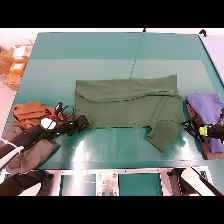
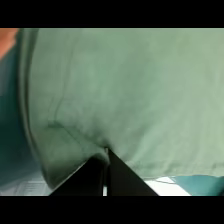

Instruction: Fold the shirts.

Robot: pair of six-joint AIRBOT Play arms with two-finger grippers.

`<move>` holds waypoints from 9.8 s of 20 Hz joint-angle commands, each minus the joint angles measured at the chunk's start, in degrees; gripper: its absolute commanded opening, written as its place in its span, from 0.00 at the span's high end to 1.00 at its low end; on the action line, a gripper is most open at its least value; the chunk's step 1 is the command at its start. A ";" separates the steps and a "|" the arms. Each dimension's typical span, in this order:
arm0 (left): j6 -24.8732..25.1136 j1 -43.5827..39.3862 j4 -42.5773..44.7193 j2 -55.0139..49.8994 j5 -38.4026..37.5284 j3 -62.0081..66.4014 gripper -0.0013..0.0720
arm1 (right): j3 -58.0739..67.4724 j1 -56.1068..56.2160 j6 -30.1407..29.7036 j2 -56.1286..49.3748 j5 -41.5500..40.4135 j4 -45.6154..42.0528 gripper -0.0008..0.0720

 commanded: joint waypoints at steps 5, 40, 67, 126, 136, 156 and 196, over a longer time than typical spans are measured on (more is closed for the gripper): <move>6.88 11.65 3.58 -0.70 -10.99 6.01 0.95 | -0.15 -1.66 6.95 0.04 7.30 -7.54 0.47; 2.97 17.33 26.93 -8.44 -35.98 43.17 0.95 | 21.53 16.41 14.73 -5.70 -2.03 5.35 0.96; 5.53 22.51 19.08 -32.79 -42.99 73.35 0.95 | 48.74 15.06 -14.91 -50.51 17.59 9.29 0.15; 11.10 29.29 -0.07 -39.93 -61.40 93.11 0.95 | 80.24 74.07 5.05 -55.60 -5.07 10.23 0.51; 11.06 29.29 -0.02 -39.93 -62.62 93.11 0.95 | 62.07 44.17 11.39 -44.85 14.21 -2.58 0.23; 11.06 29.29 -0.02 -39.93 -64.32 93.11 0.95 | 82.23 40.17 10.40 -43.45 20.61 9.55 0.96; 11.08 29.29 0.02 -39.93 -66.73 93.11 0.95 | 40.28 -12.55 26.82 -26.38 37.68 -45.86 0.59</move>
